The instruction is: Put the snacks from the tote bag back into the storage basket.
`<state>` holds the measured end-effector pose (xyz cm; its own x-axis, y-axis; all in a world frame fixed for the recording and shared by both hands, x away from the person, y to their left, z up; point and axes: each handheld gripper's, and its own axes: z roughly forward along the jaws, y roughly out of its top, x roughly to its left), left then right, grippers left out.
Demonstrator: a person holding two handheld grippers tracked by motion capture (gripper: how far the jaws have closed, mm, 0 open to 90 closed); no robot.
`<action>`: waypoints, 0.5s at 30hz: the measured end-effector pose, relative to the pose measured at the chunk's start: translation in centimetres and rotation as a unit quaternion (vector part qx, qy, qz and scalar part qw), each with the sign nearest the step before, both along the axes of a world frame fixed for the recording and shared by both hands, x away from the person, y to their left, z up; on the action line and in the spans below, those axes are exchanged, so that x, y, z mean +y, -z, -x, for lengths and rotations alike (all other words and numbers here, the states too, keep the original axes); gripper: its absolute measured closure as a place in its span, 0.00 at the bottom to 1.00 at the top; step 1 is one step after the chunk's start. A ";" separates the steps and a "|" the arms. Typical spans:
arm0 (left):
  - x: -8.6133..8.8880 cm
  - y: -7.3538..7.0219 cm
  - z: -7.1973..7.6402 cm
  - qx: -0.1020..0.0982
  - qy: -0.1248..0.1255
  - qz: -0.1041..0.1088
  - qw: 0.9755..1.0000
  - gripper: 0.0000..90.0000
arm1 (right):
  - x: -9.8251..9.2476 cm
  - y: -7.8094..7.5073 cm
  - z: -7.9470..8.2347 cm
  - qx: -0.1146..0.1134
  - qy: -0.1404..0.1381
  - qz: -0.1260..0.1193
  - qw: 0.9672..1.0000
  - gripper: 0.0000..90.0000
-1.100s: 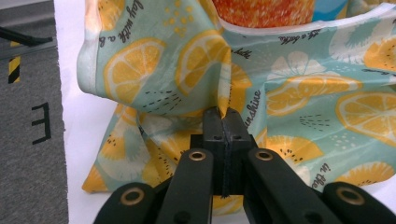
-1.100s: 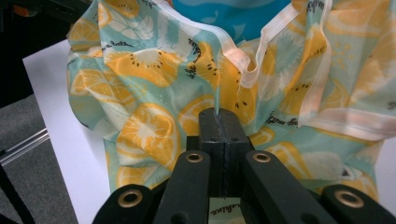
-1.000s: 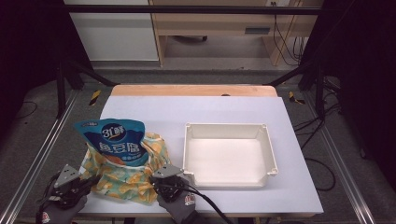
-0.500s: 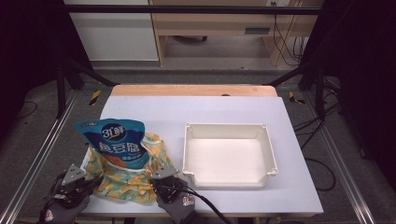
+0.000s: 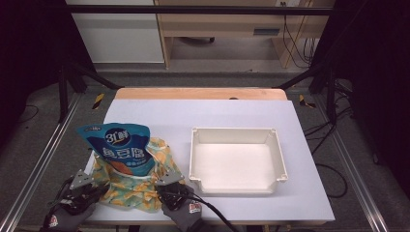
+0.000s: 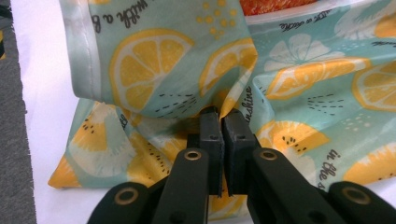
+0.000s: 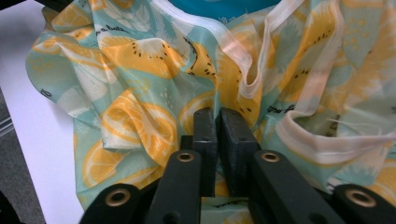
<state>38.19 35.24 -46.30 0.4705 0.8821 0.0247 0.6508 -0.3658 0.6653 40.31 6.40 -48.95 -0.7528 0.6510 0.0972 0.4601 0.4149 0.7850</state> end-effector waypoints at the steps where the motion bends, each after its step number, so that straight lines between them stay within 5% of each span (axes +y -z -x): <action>1: 0.0 0.1 -0.1 0.002 -0.002 0.002 1.000 0.96 | -0.1 -0.1 0.1 -0.004 -0.001 -0.003 1.000 0.90; 6: -0.1 0.2 -0.1 0.008 0.000 0.000 1.000 0.95 | -0.7 -0.9 0.4 -0.009 -0.001 -0.027 1.000 0.83; 15: -0.1 0.3 -0.2 0.014 0.001 0.001 1.000 0.94 | -1.5 -4.0 1.1 -0.062 0.002 -0.076 0.995 0.82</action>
<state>38.43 35.11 -46.64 0.4722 0.8814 0.0101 0.6684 -0.3655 0.6478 39.23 4.91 -44.91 -0.7624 0.6391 0.1013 0.3576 0.2855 0.8892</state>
